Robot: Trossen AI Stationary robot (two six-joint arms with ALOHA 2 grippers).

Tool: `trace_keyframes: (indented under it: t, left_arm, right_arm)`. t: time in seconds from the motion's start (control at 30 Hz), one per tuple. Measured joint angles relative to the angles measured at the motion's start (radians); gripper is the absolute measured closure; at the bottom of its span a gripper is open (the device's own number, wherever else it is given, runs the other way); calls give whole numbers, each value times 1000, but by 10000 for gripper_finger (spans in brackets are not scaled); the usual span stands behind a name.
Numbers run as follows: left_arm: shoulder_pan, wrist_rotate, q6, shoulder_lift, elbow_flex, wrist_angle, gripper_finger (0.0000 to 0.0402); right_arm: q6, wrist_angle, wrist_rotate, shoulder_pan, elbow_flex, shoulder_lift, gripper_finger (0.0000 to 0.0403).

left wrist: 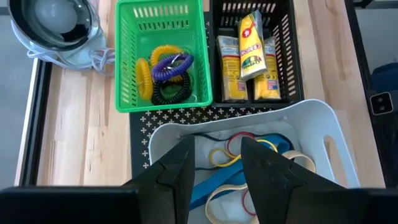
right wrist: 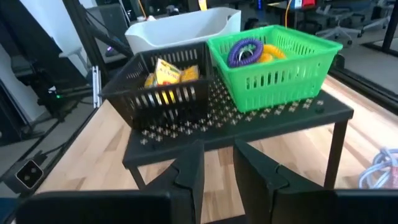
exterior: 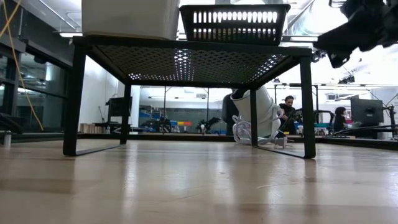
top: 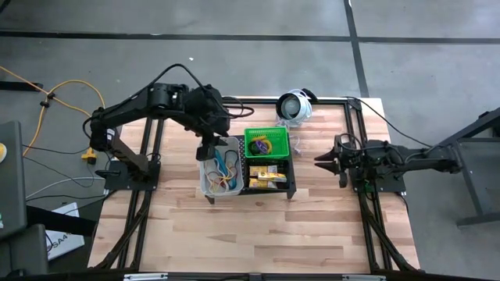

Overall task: Pick & Place Office Desk Supplies
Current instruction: Return to Home Position

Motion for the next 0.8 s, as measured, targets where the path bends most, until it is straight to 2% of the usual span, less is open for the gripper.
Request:
trace_keyframes:
  t: [0.3,0.8]
  left_arm:
    - [1,-1,0,0,0,1,276]
    - [1,-3,-26,0,0,-7,276]
  right_arm:
    - [1,56,3,0,-91,-32,330]
    - [29,298,-3,0,-257,-32,330]
